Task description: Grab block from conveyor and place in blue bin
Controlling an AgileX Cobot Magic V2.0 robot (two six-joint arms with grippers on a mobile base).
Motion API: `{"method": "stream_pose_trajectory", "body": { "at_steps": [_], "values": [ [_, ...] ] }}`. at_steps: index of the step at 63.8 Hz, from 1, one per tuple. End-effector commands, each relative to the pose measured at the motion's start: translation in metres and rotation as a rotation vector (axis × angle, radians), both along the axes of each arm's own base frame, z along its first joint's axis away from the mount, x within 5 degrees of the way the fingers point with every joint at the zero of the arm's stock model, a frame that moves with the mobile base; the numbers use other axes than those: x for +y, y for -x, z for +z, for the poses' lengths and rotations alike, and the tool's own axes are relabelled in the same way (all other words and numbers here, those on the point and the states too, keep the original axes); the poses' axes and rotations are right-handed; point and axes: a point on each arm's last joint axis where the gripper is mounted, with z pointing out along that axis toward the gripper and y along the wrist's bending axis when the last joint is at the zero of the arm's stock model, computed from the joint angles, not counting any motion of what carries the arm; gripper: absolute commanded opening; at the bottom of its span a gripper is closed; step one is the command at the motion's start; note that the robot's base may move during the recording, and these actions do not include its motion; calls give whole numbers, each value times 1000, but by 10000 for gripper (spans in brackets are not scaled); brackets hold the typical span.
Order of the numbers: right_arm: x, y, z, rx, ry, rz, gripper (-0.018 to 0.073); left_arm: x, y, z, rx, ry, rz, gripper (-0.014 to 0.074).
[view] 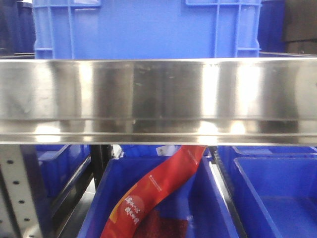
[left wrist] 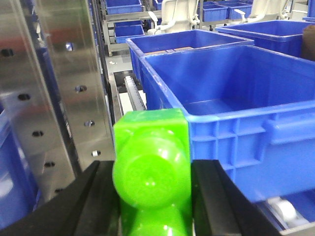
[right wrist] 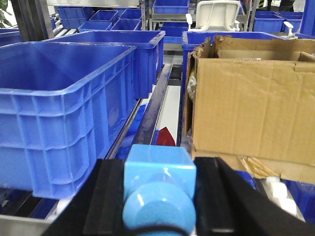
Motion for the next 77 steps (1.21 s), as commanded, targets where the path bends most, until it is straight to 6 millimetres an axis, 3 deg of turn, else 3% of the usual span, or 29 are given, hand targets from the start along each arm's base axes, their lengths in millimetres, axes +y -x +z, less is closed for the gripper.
{"method": "stream_pose_trajectory", "body": {
  "at_steps": [1,77],
  "values": [
    [-1,0,2,-26,3,-6,-154,0,1,3,-24,13,-5,-111],
    [0,0,5,-59,-2,-6,-154,0,1,3,-24,13,-5,-111]
  ]
}}
